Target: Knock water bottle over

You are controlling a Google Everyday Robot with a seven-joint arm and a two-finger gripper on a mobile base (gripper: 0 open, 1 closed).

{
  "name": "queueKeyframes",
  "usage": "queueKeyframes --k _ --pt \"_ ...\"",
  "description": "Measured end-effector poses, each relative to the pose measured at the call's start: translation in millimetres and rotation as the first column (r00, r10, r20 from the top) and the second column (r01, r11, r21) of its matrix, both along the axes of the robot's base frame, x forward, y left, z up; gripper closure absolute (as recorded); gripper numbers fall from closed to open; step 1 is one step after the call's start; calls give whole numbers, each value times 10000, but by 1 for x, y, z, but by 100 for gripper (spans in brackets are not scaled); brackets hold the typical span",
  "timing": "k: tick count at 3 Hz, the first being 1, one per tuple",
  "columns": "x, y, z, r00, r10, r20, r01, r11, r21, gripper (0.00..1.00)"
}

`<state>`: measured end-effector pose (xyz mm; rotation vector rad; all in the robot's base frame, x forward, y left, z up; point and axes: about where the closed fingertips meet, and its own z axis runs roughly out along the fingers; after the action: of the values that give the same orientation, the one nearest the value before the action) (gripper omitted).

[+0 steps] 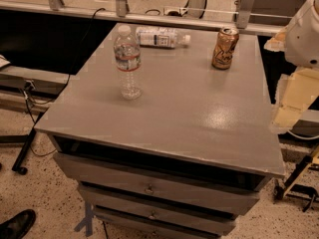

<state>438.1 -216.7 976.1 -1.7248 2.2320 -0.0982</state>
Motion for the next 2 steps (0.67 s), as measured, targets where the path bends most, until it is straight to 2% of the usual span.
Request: queueKeyframes --k 1,2 --pt "0 0 0 10000 0 0 0 10000 0 0" --pt "5 6 -2 10000 14 45 -15 9996 265 0"
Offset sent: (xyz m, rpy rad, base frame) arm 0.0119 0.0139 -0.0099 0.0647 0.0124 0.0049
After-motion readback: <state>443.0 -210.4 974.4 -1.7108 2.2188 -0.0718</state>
